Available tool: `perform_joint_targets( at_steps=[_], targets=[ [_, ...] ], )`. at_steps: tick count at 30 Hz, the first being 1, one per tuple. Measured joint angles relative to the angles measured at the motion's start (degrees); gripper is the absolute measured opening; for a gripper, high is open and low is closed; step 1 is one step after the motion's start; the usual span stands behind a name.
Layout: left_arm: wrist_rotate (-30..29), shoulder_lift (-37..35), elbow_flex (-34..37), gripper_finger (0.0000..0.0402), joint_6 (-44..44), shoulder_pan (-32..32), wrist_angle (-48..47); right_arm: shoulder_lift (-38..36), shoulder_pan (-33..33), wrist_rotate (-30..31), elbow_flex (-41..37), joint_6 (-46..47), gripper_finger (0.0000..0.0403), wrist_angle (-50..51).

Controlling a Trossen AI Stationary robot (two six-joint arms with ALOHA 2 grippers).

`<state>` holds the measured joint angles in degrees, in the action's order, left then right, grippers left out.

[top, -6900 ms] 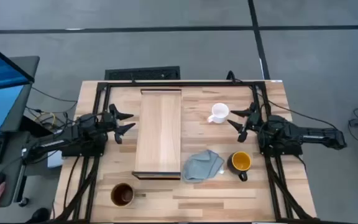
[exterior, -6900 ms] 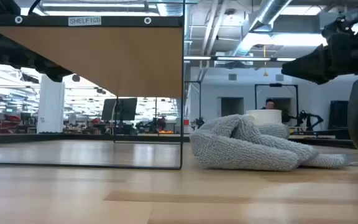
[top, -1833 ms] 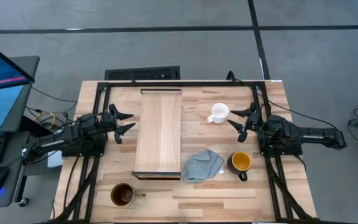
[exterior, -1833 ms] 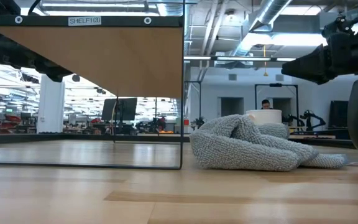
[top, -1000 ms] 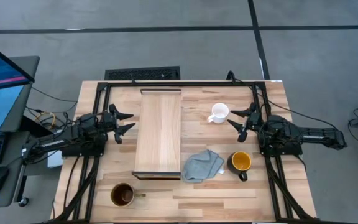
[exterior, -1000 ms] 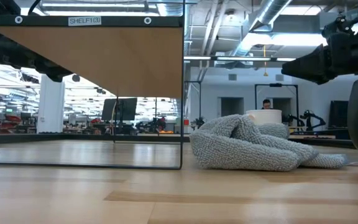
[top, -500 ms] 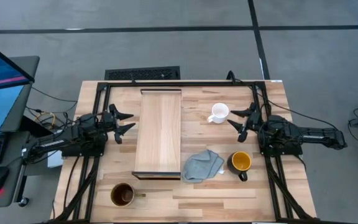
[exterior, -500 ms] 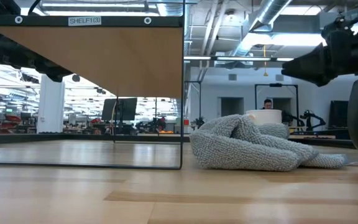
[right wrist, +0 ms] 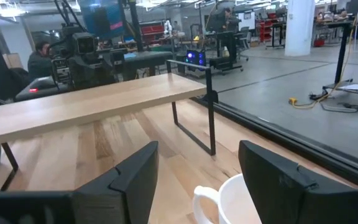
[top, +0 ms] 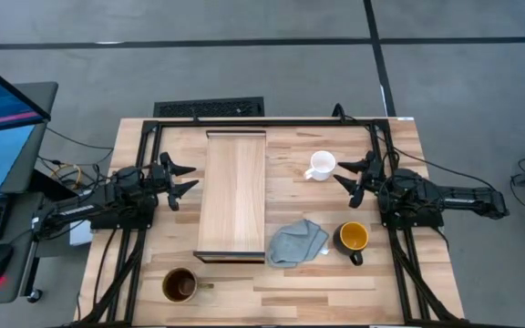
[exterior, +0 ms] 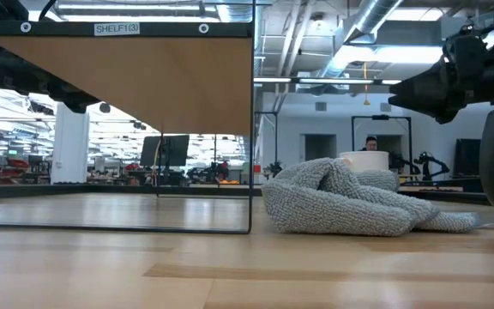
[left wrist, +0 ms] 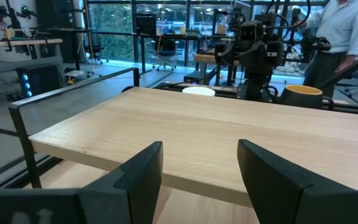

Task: Stack small to large cups/mugs on shelf
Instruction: Put the green patterned mug on the shelf

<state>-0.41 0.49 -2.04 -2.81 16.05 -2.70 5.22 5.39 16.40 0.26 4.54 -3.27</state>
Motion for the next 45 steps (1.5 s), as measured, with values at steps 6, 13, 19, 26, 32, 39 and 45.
perform_joint_targets(
  at_steps=[6,13,19,26,32,39,45],
  targets=[
    [0.0,0.0,0.0,0.0199,0.0,0.0,0.0,0.0,0.0,0.0,0.0,0.0,0.0244,0.0],
    [0.0,0.0,0.0,0.0199,0.0,0.0,0.0,0.0,0.0,0.0,0.0,2.5,0.0244,-0.1],
    [0.0,0.0,0.0,0.0199,0.9,0.0,0.0,0.0,0.0,0.0,0.0,2.6,0.0244,-0.2],
    [0.0,0.0,0.0,0.0199,1.4,0.0,0.0,0.0,0.0,0.2,0.0,-1.8,0.0244,-0.2],
    [0.5,0.0,0.1,0.0199,0.1,0.0,0.8,0.0,0.0,0.2,0.0,-1.9,0.0244,-0.2],
    [12.3,0.0,-1.2,0.0199,0.5,0.0,3.0,0.0,0.0,0.2,0.0,-2.0,0.0244,-0.2],
    [12.2,0.0,-5.7,0.0199,-0.7,0.0,-4.0,0.0,0.0,0.2,0.0,-2.0,0.0244,-0.1]
  ],
)
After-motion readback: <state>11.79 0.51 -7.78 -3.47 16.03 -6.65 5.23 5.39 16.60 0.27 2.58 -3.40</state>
